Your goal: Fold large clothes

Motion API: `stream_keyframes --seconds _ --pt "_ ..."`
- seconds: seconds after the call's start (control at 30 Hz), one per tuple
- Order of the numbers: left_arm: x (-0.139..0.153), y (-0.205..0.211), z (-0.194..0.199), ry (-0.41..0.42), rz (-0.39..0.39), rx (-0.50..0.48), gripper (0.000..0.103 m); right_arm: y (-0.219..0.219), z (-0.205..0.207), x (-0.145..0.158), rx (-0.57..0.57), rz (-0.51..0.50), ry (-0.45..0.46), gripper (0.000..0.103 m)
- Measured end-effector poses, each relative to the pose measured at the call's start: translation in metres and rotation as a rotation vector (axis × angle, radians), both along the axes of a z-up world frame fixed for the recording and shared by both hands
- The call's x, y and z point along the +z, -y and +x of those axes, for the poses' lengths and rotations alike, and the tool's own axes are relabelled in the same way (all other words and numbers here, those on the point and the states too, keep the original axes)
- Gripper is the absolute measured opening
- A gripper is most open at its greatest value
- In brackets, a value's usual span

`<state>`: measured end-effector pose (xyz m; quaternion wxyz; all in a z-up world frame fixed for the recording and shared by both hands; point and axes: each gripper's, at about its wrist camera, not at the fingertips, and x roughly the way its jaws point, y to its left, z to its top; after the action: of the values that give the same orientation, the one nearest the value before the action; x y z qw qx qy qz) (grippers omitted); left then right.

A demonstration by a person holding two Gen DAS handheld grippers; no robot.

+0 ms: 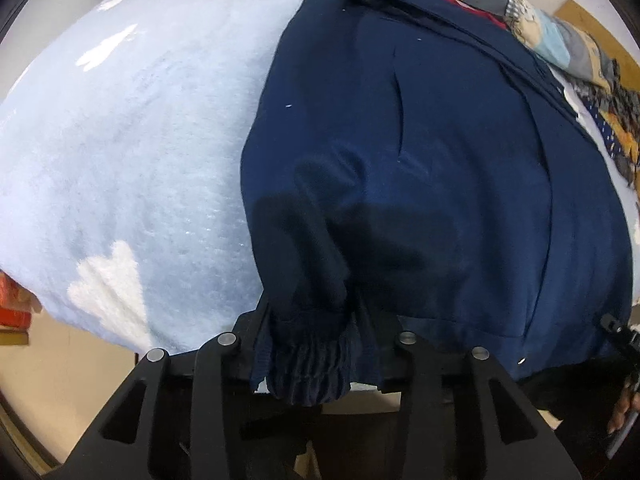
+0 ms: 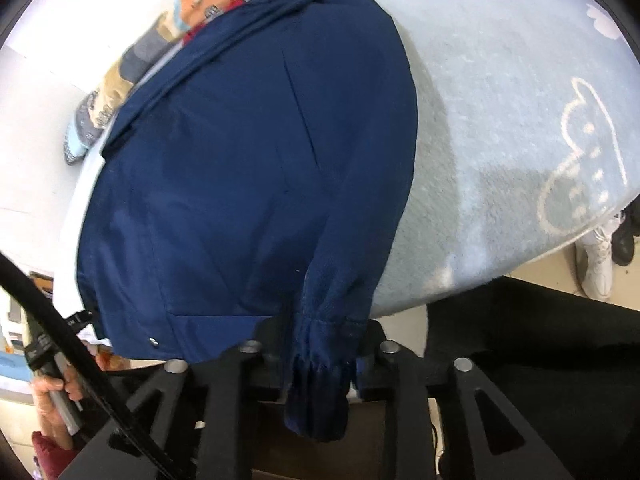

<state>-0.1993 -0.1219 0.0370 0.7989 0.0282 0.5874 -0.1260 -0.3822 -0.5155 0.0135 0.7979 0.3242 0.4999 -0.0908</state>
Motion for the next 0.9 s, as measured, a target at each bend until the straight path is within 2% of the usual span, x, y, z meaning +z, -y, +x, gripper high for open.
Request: stream_keyframes --seconds 0.03,0.07,0.17,0.27,0.47,0.57,0.63,0.73,0.9 --pt "0.001 0.003 -0.002 0.015 0.012 -0.014 0.029 -0.001 0.0 0.0 0.007 0.002 0.007 0.032" --pt "0.003 0.01 -0.003 0.027 0.01 -0.029 0.025 -0.003 0.0 0.0 0.016 -0.014 0.009 0.018" --pt "0.011 0.016 -0.011 0.073 0.014 -0.049 0.023 -0.012 -0.004 0.015 0.044 -0.064 0.067 0.012" --pt "0.025 0.017 -0.016 0.119 -0.027 -0.055 0.023 -0.024 -0.008 0.036 0.085 -0.145 0.121 0.012" --pt "0.058 0.007 -0.026 0.239 -0.127 -0.08 0.023 -0.012 -0.014 0.069 0.11 -0.122 0.225 0.012" --pt "0.072 0.005 -0.019 0.269 -0.183 -0.07 0.023 -0.007 -0.009 0.09 0.128 -0.105 0.284 0.012" --pt "0.083 -0.003 -0.014 0.285 -0.231 -0.046 0.023 0.0 -0.003 0.106 0.132 -0.053 0.356 0.012" --pt "0.098 -0.009 0.0 0.303 -0.283 -0.011 0.022 0.003 0.013 0.126 0.133 -0.056 0.398 0.012" --pt "0.125 -0.011 0.029 0.35 -0.275 0.009 0.021 0.02 0.033 0.158 0.131 -0.066 0.472 0.012"
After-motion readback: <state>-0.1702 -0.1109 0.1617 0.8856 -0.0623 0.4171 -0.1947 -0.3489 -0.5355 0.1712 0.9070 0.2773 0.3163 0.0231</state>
